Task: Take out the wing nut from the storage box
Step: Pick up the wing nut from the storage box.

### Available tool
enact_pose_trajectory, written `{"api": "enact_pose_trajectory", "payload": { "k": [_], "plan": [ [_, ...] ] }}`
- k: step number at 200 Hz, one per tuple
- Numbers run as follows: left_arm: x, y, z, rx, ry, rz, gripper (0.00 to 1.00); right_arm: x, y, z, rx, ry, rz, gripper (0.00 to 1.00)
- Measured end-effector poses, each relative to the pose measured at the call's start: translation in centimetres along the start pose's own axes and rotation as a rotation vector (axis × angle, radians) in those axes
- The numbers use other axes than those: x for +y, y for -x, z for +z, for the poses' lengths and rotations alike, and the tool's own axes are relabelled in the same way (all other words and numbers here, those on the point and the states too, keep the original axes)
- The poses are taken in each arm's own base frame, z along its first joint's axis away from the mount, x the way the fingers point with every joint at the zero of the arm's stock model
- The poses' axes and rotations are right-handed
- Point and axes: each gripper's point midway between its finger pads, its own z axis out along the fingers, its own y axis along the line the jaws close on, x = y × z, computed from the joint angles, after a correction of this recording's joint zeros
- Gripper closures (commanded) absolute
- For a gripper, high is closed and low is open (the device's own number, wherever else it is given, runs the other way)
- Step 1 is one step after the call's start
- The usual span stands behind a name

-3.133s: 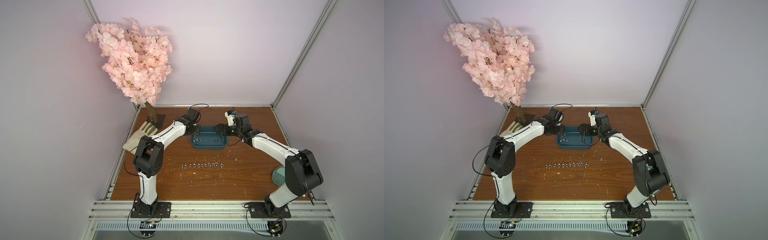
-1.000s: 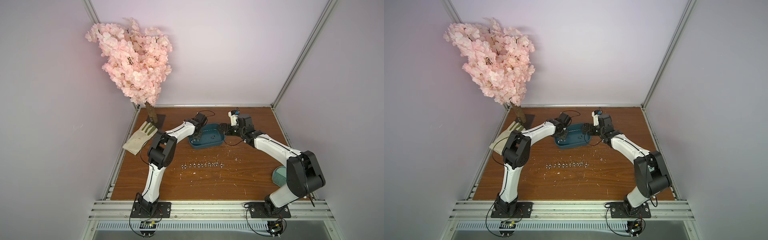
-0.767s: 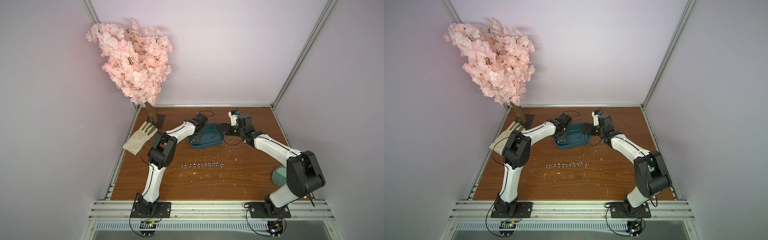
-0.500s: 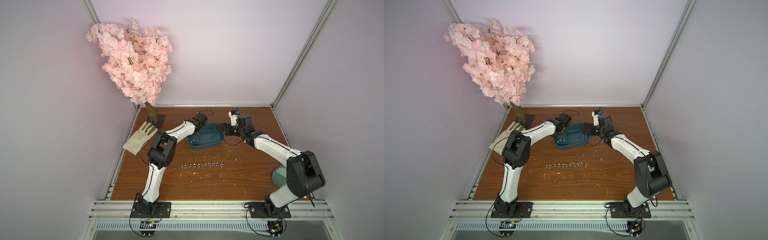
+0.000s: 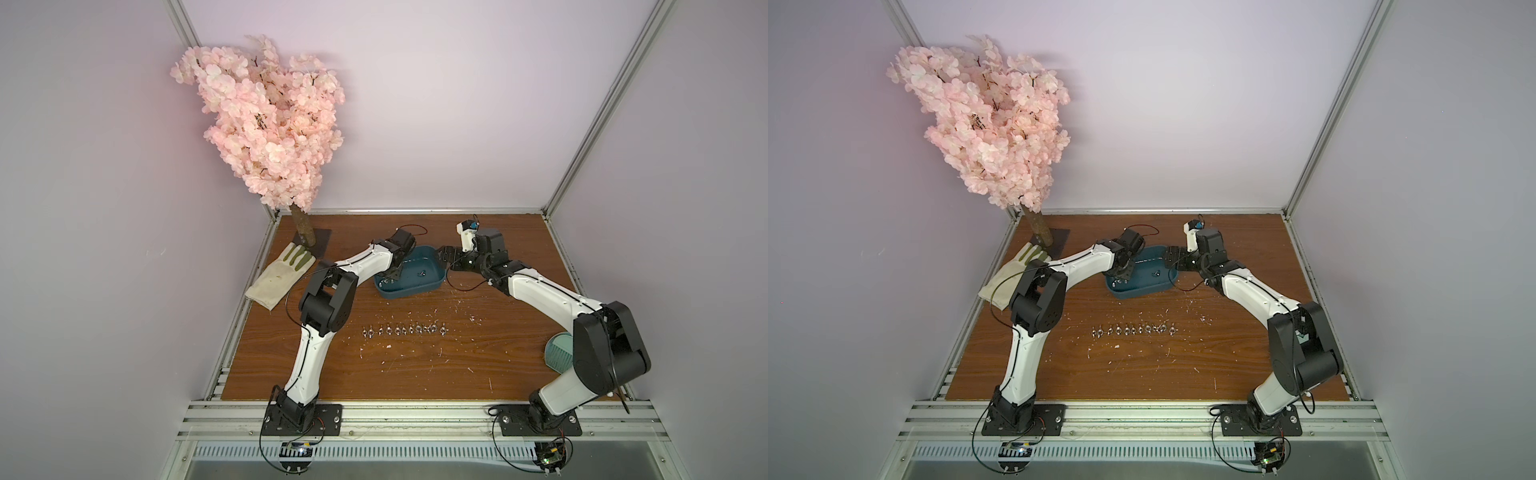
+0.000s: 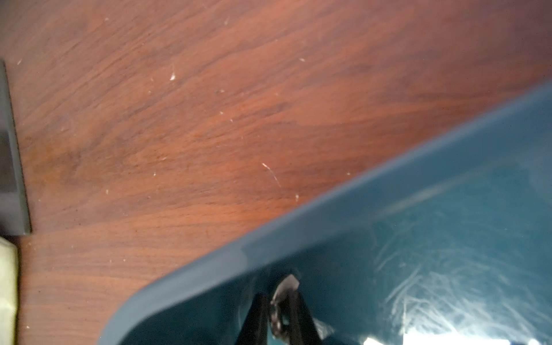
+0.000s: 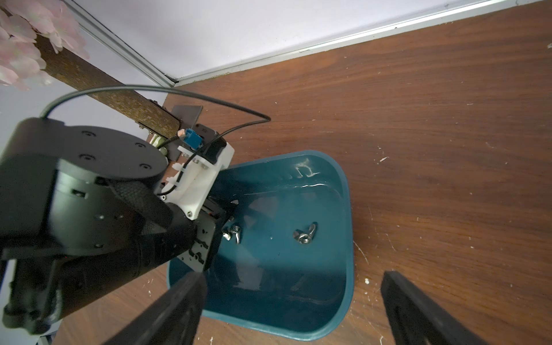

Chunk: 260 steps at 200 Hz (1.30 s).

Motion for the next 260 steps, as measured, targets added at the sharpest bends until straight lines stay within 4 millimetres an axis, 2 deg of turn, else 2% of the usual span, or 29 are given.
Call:
{"api": "enact_pose_trajectory", "payload": {
  "k": [35,90,117,143,171,196,215,233,260],
  "plan": [
    [0.0,0.2,-0.1,-0.005,-0.002,-0.006,0.91,0.0,0.0,0.0,-0.001,0.000,0.000,0.01],
    [-0.9,0.5,-0.9,-0.003,-0.070,-0.028,0.93,0.3,0.0,0.0,0.002,0.014,0.007,0.01],
    [-2.0,1.9,-2.4,-0.034,-0.158,-0.052,0.93,0.6,-0.1,0.0,0.008,0.035,0.016,0.01],
    [-3.1,3.7,-5.0,-0.095,-0.267,-0.088,0.92,1.2,-0.3,0.3,0.022,0.076,0.030,0.06],
    [-4.0,5.8,-8.6,-0.192,-0.402,-0.129,0.92,1.8,-0.9,1.0,0.049,0.126,0.064,0.21],
    [-5.2,6.4,-10.7,-0.250,-0.519,-0.149,0.91,2.4,-1.4,1.4,0.071,0.170,0.095,0.35],
    [-6.2,6.1,-11.2,-0.259,-0.596,-0.148,0.91,2.8,-1.4,1.6,0.078,0.196,0.116,0.45],
    [-7.1,5.5,-11.2,-0.252,-0.652,-0.145,0.91,3.1,-1.4,1.8,0.081,0.213,0.134,0.60],
    [-8.2,4.7,-11.2,-0.244,-0.715,-0.135,0.90,3.3,-1.1,2.4,0.089,0.230,0.152,0.66]
  ]
}}
